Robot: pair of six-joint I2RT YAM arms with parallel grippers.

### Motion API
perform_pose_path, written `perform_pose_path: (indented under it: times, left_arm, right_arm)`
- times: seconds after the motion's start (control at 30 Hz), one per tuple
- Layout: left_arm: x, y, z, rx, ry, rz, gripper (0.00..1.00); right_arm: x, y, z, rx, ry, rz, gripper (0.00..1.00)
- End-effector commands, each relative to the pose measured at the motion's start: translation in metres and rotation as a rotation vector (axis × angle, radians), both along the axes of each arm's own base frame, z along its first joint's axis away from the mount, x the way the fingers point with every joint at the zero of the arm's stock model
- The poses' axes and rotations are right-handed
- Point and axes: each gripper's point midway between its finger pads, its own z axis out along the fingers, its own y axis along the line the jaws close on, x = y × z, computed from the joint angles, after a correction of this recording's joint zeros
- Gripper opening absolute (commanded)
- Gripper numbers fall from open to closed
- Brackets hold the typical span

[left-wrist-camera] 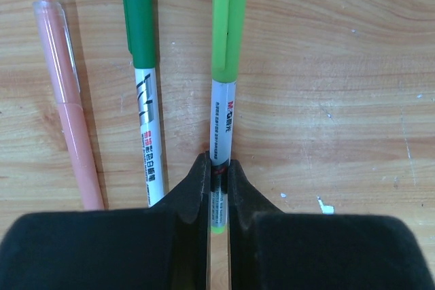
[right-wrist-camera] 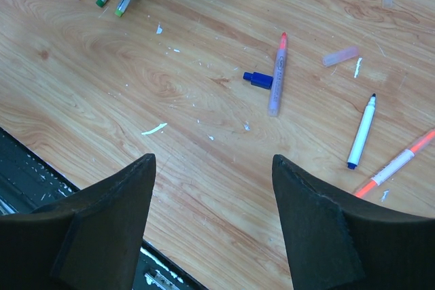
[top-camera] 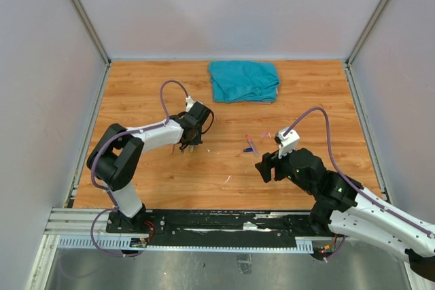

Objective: Insert the pens into the pen caps
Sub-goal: Place the pen at the center of the board.

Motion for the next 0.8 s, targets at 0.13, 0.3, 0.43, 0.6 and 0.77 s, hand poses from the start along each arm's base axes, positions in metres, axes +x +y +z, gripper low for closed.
perform_pose_path:
  times: [0.13,0.3,0.43,0.6,0.77]
  left_arm:
    - [0.016,-0.005,-0.003,-0.018,-0.028,0.000,0.14]
    - [0.014,-0.006,-0.009,-0.022,-0.013,0.007,0.20]
    - [0.013,-0.006,-0.009,-0.028,-0.012,0.015,0.25]
    - [0.010,-0.005,-0.010,-0.032,-0.010,0.018,0.27]
    - [0.015,-0.009,0.010,-0.049,-0.039,0.002,0.27]
  right_arm:
    - [0.002,-0.004,-0.004,-0.031,-0.011,-0.015,0.70]
    - [0.002,-0.006,-0.004,-0.046,-0.012,-0.017,0.70]
    - [0.002,-0.006,-0.004,-0.041,-0.010,-0.020,0.70]
    - [0.001,-0.007,-0.005,-0.049,-0.006,-0.017,0.70]
    - [0.001,-0.007,-0.003,-0.050,-0.009,-0.017,0.70]
